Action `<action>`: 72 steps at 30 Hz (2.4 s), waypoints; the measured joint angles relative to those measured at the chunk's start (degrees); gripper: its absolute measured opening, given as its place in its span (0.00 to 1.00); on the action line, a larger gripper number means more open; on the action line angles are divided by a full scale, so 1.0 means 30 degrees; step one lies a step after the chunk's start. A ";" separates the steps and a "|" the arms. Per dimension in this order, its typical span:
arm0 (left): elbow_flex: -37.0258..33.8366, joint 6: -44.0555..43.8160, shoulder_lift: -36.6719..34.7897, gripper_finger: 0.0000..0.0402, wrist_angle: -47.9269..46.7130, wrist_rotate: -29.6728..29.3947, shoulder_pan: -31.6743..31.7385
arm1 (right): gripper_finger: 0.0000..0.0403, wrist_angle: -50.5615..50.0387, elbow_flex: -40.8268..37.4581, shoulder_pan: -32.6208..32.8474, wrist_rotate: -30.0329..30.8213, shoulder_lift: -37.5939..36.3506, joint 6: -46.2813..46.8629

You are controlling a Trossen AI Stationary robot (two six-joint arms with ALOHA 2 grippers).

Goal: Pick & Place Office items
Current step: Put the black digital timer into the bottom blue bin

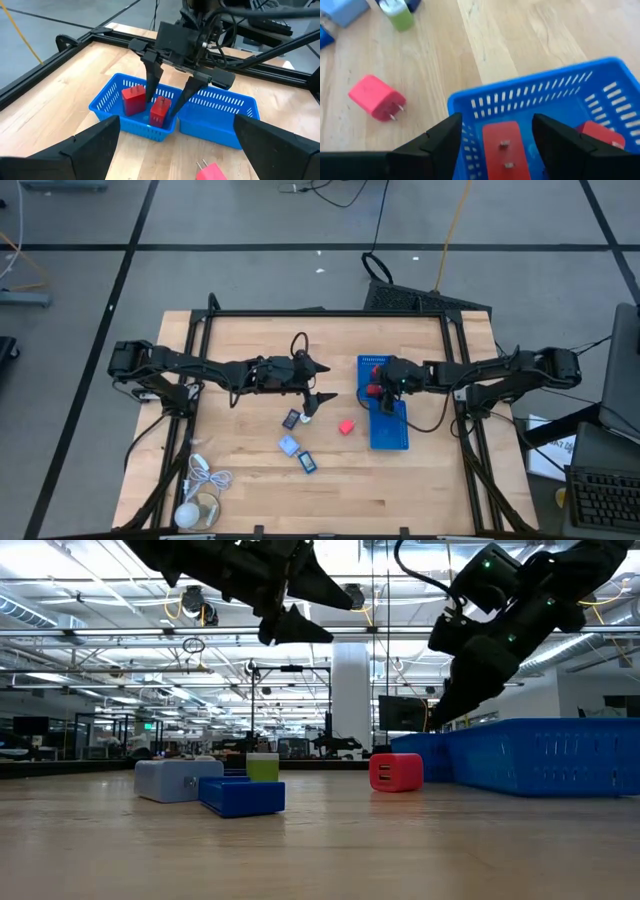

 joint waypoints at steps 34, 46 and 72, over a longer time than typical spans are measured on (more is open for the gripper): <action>0.0000 -0.7598 0.0007 0.98 -1.3381 -0.4688 0.1216 | 0.53 0.3532 0.0007 0.0015 -0.0007 -0.1836 -0.0031; 0.0000 -0.8795 0.0175 0.98 -1.4796 -0.4838 0.3066 | 0.52 0.3641 0.0007 0.0015 -0.0007 -0.1836 -0.0007; 0.0080 -0.2474 0.4801 0.97 -1.2291 -0.1902 0.6326 | 0.52 0.3692 0.0007 0.0020 -0.0002 -0.1829 -0.0150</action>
